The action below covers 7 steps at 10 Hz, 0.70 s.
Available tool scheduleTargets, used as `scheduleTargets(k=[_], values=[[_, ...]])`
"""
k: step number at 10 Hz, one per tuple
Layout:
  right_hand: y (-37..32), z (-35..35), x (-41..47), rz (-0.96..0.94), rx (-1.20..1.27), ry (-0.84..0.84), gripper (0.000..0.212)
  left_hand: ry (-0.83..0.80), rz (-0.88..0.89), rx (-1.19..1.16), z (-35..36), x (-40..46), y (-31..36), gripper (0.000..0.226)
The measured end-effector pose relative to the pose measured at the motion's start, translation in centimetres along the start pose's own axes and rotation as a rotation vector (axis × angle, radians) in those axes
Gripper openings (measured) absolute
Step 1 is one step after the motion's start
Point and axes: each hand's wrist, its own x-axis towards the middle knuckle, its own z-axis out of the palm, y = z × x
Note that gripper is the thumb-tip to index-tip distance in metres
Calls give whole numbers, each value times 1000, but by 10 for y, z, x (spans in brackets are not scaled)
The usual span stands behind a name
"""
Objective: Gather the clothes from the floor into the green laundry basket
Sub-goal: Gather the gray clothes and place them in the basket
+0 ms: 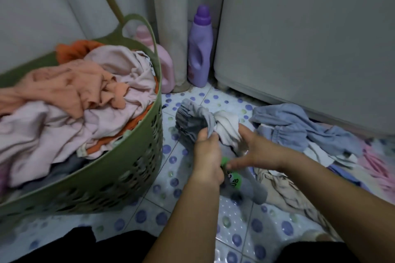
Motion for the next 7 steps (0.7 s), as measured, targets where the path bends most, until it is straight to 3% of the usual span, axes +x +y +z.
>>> scheduleTargets(k=[1, 2, 3, 4, 5, 6, 7], values=[[-15, 10, -13, -44, -288, 171, 99, -31, 84, 114, 4, -29, 22, 32], [-29, 11, -20, -157, -278, 489, 68, -73, 209, 188, 9, -58, 44, 29], [-60, 1, -35, -297, -120, 608, 57, -124, 321, 189, 6, -91, 72, 32], [-89, -12, -46, -372, -55, 661, 52, -114, 347, 66, 0, -104, 88, 40], [-133, -22, -59, -484, 30, 682, 52, -11, 560, 60, -14, -112, 107, 37], [-184, -31, -73, -621, 242, 708, 50, 129, 693, 184, -37, -112, 121, 55], [-231, -40, -84, -745, 410, 690, 51, 99, 574, 180, -53, -111, 129, 85]])
